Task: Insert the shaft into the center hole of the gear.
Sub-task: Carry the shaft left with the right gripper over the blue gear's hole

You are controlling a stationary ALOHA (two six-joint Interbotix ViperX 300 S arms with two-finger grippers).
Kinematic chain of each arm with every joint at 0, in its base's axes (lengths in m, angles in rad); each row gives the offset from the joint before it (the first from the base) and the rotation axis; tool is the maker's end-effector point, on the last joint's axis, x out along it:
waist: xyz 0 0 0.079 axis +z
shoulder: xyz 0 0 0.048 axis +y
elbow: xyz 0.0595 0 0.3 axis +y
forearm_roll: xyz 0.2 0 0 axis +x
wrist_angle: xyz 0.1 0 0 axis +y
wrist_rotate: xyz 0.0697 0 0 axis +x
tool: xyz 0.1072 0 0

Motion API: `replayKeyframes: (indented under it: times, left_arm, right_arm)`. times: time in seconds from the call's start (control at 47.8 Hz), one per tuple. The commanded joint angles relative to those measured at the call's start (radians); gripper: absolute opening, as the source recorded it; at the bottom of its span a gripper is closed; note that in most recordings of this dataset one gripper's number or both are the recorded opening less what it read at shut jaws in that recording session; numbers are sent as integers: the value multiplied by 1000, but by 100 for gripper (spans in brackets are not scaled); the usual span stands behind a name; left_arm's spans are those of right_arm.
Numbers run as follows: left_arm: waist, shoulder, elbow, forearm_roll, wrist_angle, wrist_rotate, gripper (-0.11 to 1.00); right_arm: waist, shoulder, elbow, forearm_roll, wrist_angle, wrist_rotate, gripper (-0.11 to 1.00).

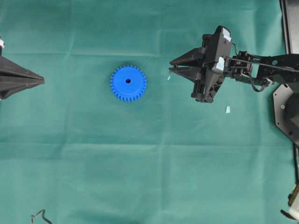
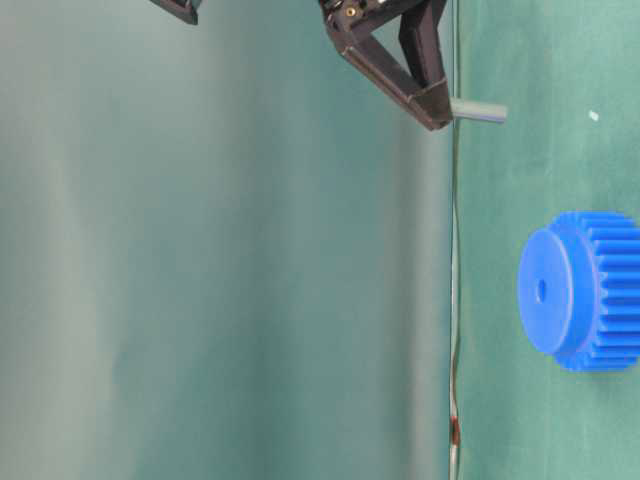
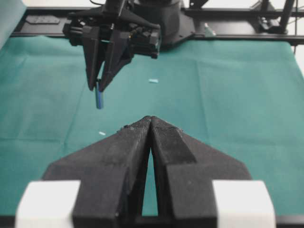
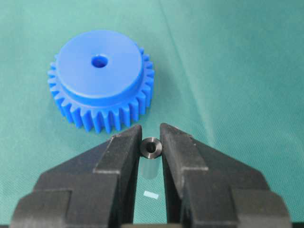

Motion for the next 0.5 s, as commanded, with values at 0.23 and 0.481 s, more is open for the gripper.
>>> replayKeyframes:
  times: [0.23,0.481]
  left_arm:
    - [0,2,-26,2,-6,-2,0]
    - [0,3,-26,2,-9,-2,0]
  right_arm:
    - [2,-18,-32,0,2,0,16]
    - [41,29,-137,-3,28,-2,16]
